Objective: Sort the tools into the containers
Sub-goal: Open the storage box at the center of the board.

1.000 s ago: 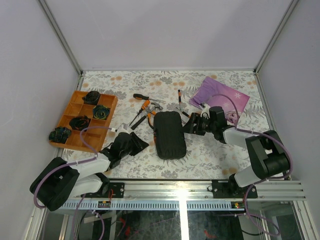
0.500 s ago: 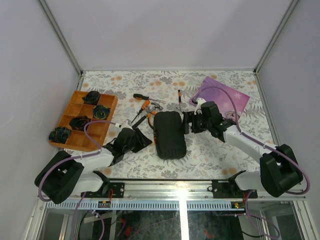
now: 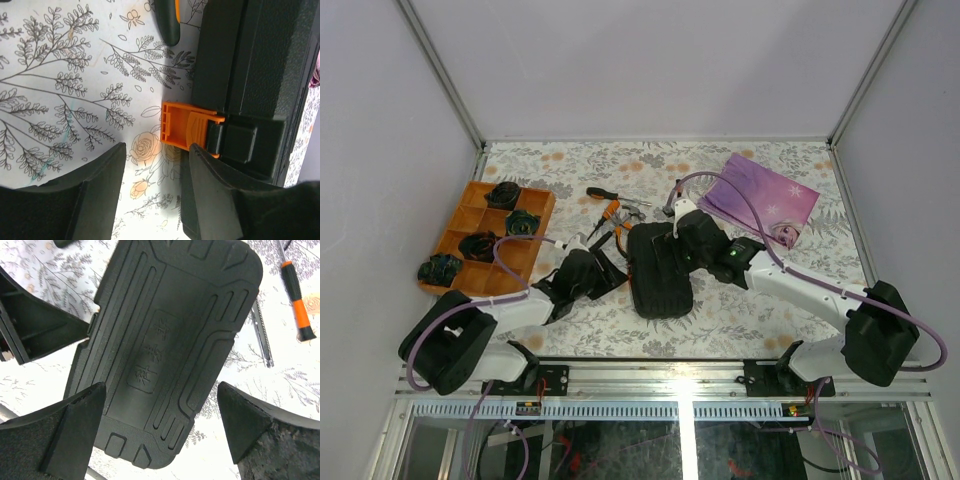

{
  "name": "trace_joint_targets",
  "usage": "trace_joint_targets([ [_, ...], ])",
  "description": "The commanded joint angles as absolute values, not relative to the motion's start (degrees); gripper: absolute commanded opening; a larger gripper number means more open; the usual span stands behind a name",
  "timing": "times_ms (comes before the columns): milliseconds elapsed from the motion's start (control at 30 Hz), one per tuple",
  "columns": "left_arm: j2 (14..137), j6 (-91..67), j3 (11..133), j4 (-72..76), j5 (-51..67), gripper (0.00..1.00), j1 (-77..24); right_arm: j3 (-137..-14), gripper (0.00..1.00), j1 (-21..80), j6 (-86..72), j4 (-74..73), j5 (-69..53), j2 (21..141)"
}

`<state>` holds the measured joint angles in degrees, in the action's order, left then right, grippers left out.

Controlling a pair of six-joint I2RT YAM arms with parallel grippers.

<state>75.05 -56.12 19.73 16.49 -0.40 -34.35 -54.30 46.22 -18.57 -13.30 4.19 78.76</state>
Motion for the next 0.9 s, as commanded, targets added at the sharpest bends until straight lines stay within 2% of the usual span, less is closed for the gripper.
trace_joint_targets([
  [0, 78.96, -54.67, 20.59, 12.32, -3.33, 0.53, -34.37, -56.68, 0.99, 47.62, -18.23, -15.47, 9.32, 78.78],
  [133, 81.73, -54.35, 21.97, 12.44, -3.73, 0.53, -34.37, -56.97, 0.98, 48.09, -18.41, -15.77, 9.55, 78.58],
  [533, 86.2, -53.97, 24.2, 9.05, -5.12, 0.4, -35.4, -56.97, 0.9, 48.4, -18.29, -15.87, 8.59, 78.66],
  [867, 83.65, -55.76, 20.85, 7.55, -6.63, 0.39, -37.9, -62.2, 1.0, 56.09, -15.71, -18.71, 18.85, 83.96],
])
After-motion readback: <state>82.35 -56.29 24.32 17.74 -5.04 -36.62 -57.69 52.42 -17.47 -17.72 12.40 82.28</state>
